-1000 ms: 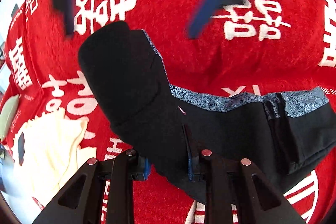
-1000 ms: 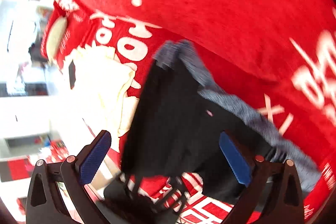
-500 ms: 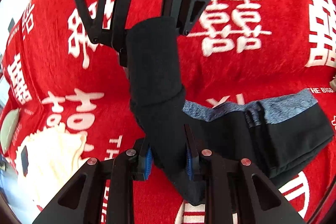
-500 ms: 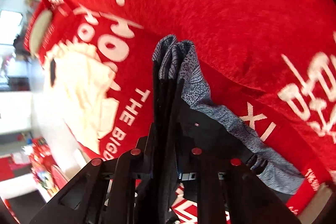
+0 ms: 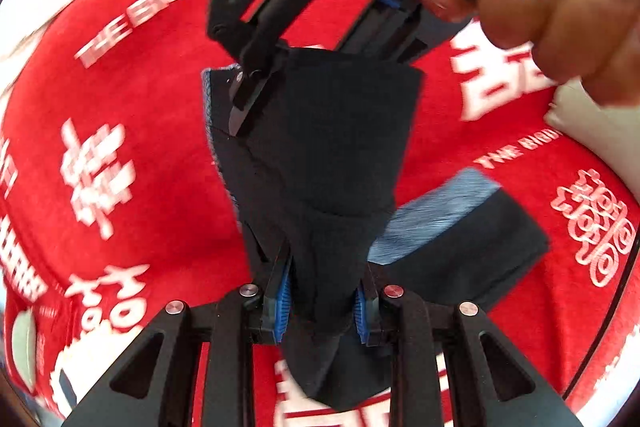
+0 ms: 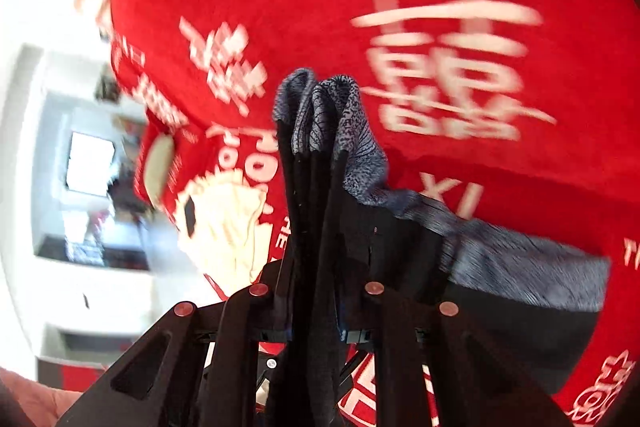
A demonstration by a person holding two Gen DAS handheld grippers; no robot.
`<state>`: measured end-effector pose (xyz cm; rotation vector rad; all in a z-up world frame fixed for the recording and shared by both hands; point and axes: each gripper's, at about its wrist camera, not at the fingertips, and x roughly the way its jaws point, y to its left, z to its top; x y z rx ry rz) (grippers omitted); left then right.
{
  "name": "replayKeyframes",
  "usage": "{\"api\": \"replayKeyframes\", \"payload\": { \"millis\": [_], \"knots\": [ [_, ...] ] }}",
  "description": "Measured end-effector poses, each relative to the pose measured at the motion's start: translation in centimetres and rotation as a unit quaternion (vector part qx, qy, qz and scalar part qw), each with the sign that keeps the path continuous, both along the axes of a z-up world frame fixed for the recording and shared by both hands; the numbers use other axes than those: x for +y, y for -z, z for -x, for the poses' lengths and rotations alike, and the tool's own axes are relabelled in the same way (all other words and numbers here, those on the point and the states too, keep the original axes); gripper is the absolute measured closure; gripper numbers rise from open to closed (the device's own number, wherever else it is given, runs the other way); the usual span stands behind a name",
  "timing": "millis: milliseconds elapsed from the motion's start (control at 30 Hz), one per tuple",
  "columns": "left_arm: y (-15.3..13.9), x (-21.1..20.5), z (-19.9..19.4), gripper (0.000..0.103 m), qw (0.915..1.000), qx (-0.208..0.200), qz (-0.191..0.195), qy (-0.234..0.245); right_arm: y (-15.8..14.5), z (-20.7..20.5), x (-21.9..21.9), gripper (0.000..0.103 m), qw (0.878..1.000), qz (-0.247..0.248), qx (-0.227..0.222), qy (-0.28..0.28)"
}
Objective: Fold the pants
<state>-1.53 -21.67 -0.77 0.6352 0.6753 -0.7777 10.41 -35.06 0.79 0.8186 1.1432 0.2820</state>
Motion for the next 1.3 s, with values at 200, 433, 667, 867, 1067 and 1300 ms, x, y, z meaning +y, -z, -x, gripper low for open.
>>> {"api": "replayKeyframes", "payload": {
  "millis": [200, 433, 667, 867, 1067, 1300],
  "knots": [
    [3.7, -5.9, 5.6, 0.076, 0.9957, 0.011, -0.054, 0.074, 4.7, 8.8, -7.6, 0.087, 0.996, -0.033, 0.008, 0.084],
    [9.8, -10.5, 9.8, 0.076, 0.9849, 0.031, -0.125, 0.115, 12.9, 14.5, -11.9, 0.087, 0.989, -0.018, 0.066, 0.129],
    [12.1, -12.2, 11.0, 0.076, 0.9815, 0.02, -0.151, 0.116, 17.2, 15.6, -13.4, 0.085, 0.987, 0.016, 0.089, 0.13],
    [10.5, -11.3, 9.6, 0.047, 0.9819, 0.063, -0.142, 0.108, 17.8, 15.5, -13.1, 0.079, 0.987, 0.041, 0.094, 0.123],
    [5.9, -7.7, 5.0, 0.045, 0.9857, 0.123, -0.076, 0.086, 17.8, 15.5, -12.7, 0.078, 0.986, 0.05, 0.096, 0.127],
    [1.6, -4.9, -3.0, 0.045, 0.9881, 0.153, 0.006, 0.016, 17.6, 15.3, -11.9, 0.077, 0.984, 0.084, 0.102, 0.123]
  ]
}}
